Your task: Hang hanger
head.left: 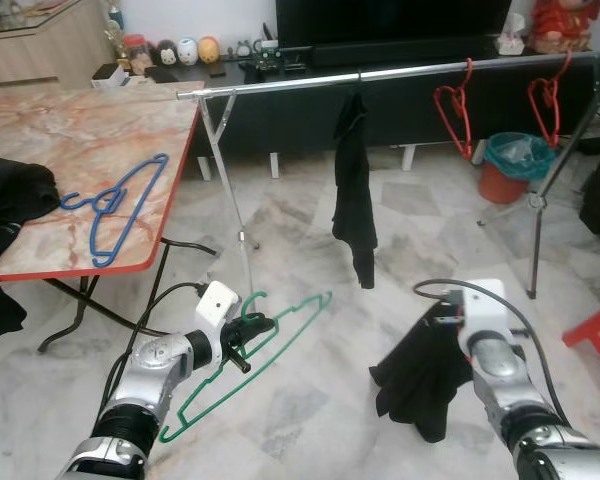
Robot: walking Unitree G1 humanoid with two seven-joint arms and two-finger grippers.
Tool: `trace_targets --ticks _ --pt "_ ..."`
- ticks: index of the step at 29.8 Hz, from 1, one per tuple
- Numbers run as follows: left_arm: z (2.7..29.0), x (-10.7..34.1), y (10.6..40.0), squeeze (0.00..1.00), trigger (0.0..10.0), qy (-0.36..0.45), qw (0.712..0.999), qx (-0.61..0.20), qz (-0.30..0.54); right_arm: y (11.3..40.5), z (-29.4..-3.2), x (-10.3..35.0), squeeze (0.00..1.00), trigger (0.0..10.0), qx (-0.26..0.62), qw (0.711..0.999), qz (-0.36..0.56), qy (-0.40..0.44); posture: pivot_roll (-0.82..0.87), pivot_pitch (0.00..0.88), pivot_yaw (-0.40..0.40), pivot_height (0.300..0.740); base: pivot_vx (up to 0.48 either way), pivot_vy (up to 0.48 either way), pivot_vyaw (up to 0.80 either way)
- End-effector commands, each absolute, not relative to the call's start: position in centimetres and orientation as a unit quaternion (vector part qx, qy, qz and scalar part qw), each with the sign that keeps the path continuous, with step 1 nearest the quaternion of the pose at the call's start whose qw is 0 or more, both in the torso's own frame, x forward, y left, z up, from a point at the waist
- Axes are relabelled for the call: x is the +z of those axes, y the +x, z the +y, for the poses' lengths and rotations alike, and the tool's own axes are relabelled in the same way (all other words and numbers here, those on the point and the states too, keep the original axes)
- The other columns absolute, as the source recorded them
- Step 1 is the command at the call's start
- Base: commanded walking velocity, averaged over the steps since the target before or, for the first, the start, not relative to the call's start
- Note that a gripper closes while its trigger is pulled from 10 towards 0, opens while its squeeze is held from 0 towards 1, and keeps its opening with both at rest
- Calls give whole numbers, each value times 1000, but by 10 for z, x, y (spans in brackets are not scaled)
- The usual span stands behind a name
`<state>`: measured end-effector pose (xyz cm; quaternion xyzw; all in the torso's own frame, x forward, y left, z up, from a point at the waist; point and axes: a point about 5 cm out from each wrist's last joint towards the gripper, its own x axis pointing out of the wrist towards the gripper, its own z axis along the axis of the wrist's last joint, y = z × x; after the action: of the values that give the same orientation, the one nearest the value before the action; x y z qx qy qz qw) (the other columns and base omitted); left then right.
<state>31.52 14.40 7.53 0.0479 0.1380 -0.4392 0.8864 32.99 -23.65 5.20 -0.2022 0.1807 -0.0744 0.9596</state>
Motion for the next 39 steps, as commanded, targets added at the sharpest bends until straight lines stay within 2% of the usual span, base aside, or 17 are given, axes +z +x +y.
trace_targets --ticks 1,4,6,15,19,25,28,33,35,39 --pt "144 79 312 0 10000 48 875 -460 145 343 -233 70 0 10000 -70 962 154 -212 5 17 49 740 0 0 0" --pt "137 87 305 0 10000 47 853 -498 149 352 -214 76 0 10000 -40 978 154 -131 5 27 49 740 0 0 0" --pt "133 93 299 0 10000 34 839 -523 147 355 -207 79 0 10000 -36 981 153 -113 5 32 49 740 0 0 0" --pt "116 119 274 0 10000 -20 777 -614 136 355 -205 78 0 10000 -53 978 166 -118 13 42 50 740 0 0 0" --pt "106 126 260 0 10000 -6 751 -644 144 359 -204 89 0 10000 -74 981 148 -103 13 44 54 740 0 0 0" --pt "99 131 255 0 10000 6 748 -647 148 366 -194 101 0 10000 -57 985 128 -99 14 43 55 740 0 0 0" --pt "89 131 259 0 10000 26 767 -625 146 371 -174 115 0 10000 -18 990 106 -93 15 41 55 740 0 0 0" --pt "87 137 263 0 10000 25 786 -604 130 370 -157 121 0 10000 12 992 95 -87 17 39 54 740 0 0 0" --pt "87 142 269 0 10000 17 806 -579 121 365 -141 126 0 10000 44 994 86 -59 17 38 52 740 0 0 0" --pt "82 146 262 0 10000 5 799 -590 118 358 -128 130 0 10000 60 994 81 -53 15 35 50 740 0 0 0"
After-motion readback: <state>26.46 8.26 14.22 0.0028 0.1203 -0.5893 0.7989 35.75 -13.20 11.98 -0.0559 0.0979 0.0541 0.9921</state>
